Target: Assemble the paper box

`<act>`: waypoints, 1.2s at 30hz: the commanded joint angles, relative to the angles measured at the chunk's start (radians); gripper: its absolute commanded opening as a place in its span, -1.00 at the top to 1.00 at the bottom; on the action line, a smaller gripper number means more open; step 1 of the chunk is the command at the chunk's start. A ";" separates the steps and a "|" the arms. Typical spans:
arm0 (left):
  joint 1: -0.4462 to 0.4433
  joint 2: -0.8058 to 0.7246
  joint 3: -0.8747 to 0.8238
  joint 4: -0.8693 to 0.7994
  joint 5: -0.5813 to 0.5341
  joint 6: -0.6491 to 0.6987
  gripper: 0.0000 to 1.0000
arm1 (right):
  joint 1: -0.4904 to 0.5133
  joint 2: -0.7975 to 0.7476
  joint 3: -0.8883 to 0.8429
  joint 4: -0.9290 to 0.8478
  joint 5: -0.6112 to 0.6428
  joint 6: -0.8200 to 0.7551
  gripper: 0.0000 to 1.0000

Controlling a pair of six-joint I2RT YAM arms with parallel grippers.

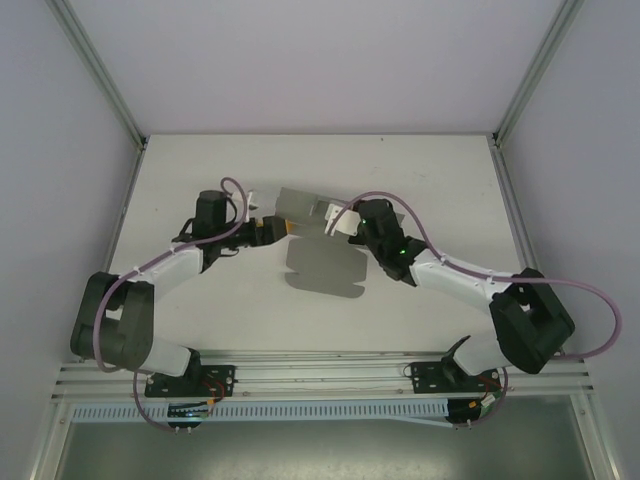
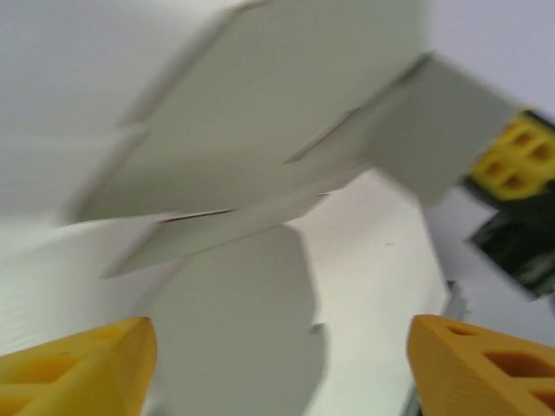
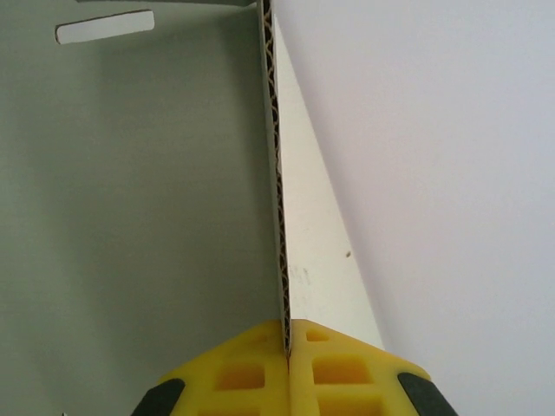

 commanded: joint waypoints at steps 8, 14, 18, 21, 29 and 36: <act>-0.002 0.015 -0.009 0.106 -0.032 0.325 -0.71 | -0.060 -0.027 0.109 -0.202 -0.223 0.118 1.00; -0.004 0.066 -0.017 0.174 0.030 0.339 -0.64 | -0.091 -0.018 0.134 -0.210 -0.308 0.153 1.00; -0.005 0.115 0.010 0.203 0.067 0.334 -0.60 | -0.097 -0.010 0.158 -0.242 -0.338 0.157 1.00; -0.015 0.151 0.040 0.204 0.103 0.342 -0.51 | -0.096 0.000 0.168 -0.251 -0.338 0.158 1.00; -0.076 0.216 0.095 0.174 0.037 0.362 -0.23 | -0.101 0.010 0.184 -0.243 -0.361 0.182 1.00; -0.093 0.219 0.090 0.191 -0.068 0.324 0.21 | -0.100 0.002 0.186 -0.242 -0.340 0.197 1.00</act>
